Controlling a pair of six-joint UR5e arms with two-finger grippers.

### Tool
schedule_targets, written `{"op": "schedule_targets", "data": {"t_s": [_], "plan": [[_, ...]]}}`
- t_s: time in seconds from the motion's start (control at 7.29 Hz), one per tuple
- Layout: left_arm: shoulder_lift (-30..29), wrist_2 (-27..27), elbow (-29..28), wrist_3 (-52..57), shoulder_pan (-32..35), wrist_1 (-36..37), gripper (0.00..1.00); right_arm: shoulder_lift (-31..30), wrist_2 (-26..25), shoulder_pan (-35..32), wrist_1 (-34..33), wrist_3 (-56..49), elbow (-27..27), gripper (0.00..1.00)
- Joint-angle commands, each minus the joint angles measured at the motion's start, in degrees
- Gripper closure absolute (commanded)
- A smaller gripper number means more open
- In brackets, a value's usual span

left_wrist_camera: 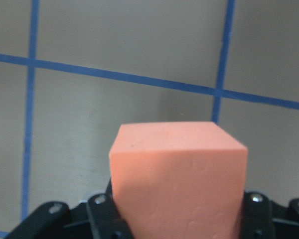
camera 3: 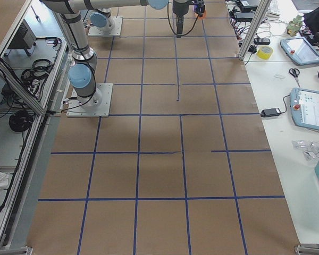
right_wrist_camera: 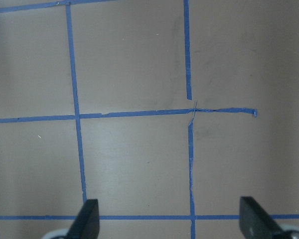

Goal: Arrange blocks in a line
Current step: 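Carry the orange cube toward the purple and pink cubes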

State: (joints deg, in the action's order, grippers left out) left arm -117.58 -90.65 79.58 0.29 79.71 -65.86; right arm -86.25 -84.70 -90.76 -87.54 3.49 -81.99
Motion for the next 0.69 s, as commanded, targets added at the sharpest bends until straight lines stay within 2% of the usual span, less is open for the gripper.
{"op": "schedule_targets", "data": {"t_s": [0.0, 0.14, 0.55], "plan": [[0.95, 0.99, 0.31, 11.1, -9.35, -2.78, 1.0, 0.03, -1.51, 0.32, 0.44, -0.41, -0.1, 0.0], [0.08, 1.52, 0.31, 16.87, -12.0, -2.69, 1.0, 0.03, -3.61, 0.32, 0.44, -0.33, -0.1, 0.0], [-0.98, 3.72, 0.66, 26.75, -17.46, -2.52, 1.0, 0.12, -4.16, 0.41, 0.35, 0.46, -0.19, 0.0]]}}
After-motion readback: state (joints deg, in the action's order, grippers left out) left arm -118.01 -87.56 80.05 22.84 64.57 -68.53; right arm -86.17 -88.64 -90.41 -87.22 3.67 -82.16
